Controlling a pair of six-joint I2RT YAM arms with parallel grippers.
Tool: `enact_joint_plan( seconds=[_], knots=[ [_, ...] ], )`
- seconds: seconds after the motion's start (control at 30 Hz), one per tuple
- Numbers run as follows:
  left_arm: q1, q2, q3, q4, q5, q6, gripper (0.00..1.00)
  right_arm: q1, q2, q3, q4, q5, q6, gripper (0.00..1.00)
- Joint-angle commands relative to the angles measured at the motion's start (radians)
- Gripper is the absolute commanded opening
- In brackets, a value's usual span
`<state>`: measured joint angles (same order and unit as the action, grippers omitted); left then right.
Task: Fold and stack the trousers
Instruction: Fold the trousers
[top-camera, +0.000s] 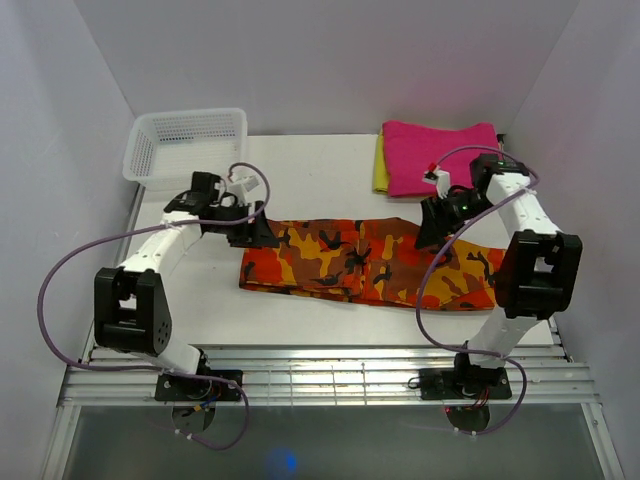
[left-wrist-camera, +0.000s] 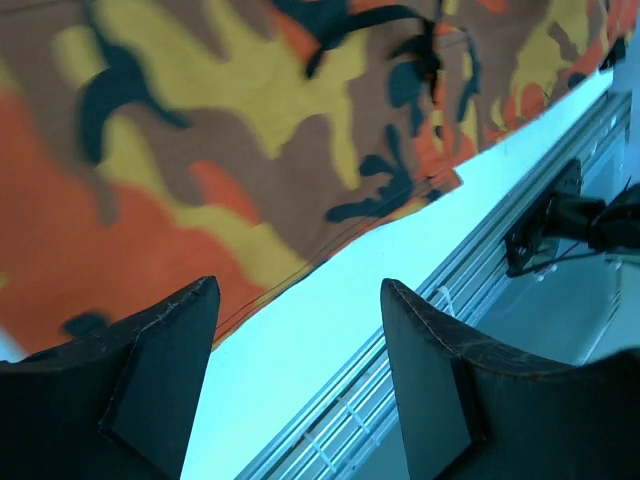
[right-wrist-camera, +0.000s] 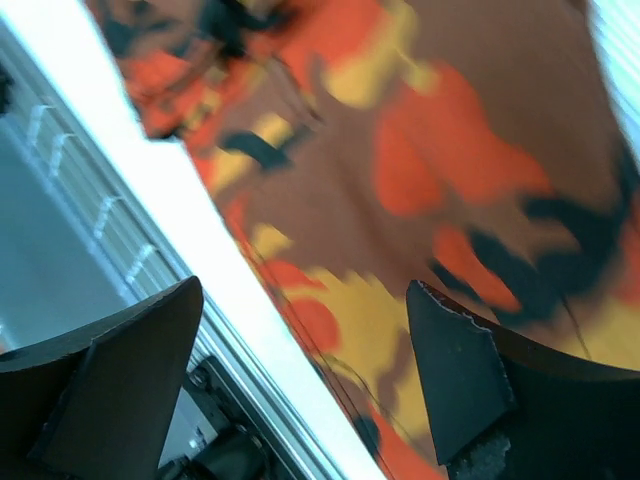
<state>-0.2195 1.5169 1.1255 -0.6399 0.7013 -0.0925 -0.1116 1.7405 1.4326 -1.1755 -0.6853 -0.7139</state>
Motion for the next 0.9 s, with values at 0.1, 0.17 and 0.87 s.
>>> enact_joint_plan(
  seconds=[0.1,0.17,0.87],
  knots=[
    [0.322,0.000,-0.033,-0.087,0.093,0.088,0.80,0.300,0.048,0.058,0.117,-0.154,0.146,0.75],
    [0.363,0.003,-0.058,-0.101,0.064,0.124,0.81,0.361,0.071,0.049,0.151,-0.145,0.174,0.70],
    [0.390,0.359,-0.181,0.154,0.254,0.062,0.60,0.615,0.307,-0.101,0.361,0.168,0.286,0.59]
  ],
)
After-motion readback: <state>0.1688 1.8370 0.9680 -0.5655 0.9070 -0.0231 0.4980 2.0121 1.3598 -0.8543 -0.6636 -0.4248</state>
